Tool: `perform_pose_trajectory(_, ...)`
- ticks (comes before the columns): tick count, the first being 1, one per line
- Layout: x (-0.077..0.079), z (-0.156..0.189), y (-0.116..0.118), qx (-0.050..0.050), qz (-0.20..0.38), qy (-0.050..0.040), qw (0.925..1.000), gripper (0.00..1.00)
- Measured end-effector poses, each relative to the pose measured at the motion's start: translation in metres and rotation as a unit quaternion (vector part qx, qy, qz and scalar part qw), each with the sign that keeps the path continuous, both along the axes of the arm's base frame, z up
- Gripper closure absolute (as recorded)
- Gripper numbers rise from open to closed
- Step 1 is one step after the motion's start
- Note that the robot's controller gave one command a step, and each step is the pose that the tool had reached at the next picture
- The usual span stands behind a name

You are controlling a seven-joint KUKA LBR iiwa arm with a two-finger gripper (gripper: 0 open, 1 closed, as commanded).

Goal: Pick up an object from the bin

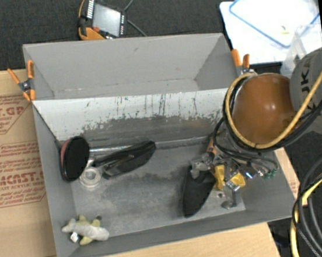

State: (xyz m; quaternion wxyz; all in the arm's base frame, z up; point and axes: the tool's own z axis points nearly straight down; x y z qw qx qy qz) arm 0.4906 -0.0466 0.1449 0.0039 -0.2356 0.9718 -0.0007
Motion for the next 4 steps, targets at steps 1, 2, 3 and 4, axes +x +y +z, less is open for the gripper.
perform_pose_trajectory(1,-0.012,-0.047,0.023,0.001,0.263,0.0044,0.9647,0.0)
perform_pose_trajectory(2,-0.006,-0.073,0.044,-0.002,0.186,-0.0082,0.9824,0.0)
perform_pose_trajectory(3,-0.011,-0.074,0.056,0.001,0.45,0.0008,0.8929,1.0)
perform_pose_trajectory(4,-0.011,-0.074,0.056,0.001,0.45,0.0008,0.893,1.0)
